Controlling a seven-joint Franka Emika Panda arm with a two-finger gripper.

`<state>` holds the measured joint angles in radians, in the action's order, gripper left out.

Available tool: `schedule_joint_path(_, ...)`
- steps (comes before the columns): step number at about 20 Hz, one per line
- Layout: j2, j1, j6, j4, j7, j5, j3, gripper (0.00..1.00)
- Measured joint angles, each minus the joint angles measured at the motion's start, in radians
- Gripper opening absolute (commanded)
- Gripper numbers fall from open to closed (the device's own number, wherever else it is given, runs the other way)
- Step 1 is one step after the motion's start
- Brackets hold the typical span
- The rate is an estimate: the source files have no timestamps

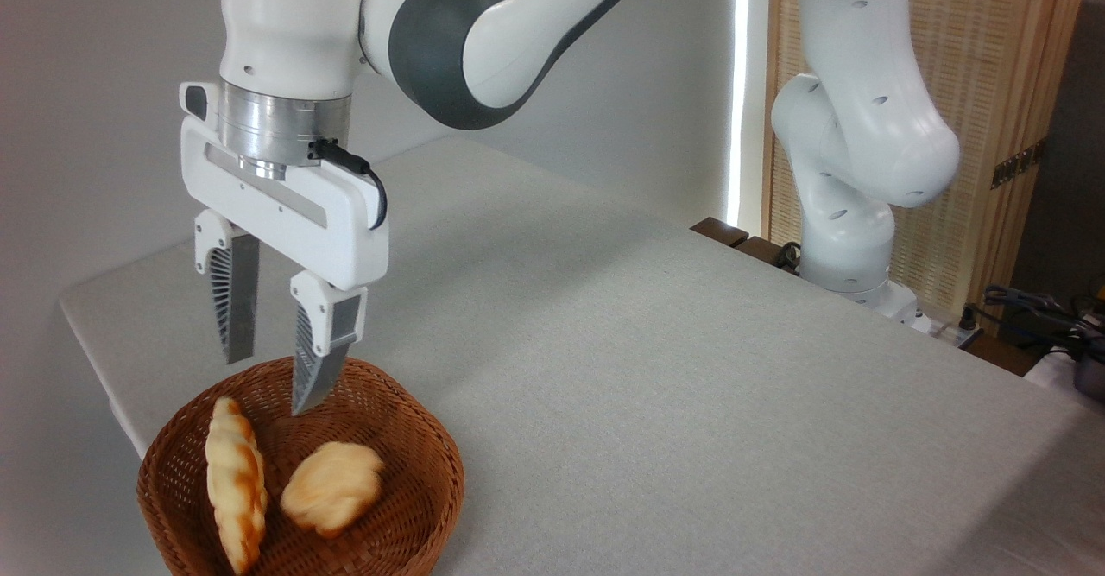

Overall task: Put bread into the basket
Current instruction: 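Lower the roll into the basket beside the bun and open the gripper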

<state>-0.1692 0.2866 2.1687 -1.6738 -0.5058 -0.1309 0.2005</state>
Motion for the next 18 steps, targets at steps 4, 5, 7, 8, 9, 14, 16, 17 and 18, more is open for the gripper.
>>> schedule_joint_path(4, 0.019, 0.0, -0.171, 0.012, -0.004, 0.0, 0.001, 1.0)
schedule_joint_path(5, 0.026, -0.001, -0.212, 0.012, -0.005, 0.0, 0.002, 1.0)
schedule_joint_path(7, 0.04, -0.002, -0.284, 0.012, -0.01, 0.0, 0.004, 1.0)
schedule_joint_path(8, 0.045, -0.002, -0.313, 0.013, -0.012, 0.0, 0.004, 1.0)
schedule_joint_path(9, 0.049, -0.002, -0.348, 0.014, -0.024, 0.0, 0.004, 1.0)
schedule_joint_path(14, 0.066, -0.002, -0.426, 0.018, -0.118, 0.031, 0.002, 1.0)
schedule_joint_path(16, 0.083, -0.002, -0.426, 0.021, -0.12, 0.034, 0.002, 1.0)
schedule_joint_path(17, 0.095, -0.002, -0.426, 0.022, -0.12, 0.034, 0.004, 1.0)
schedule_joint_path(18, 0.106, -0.004, -0.426, 0.023, -0.12, 0.034, 0.005, 1.0)
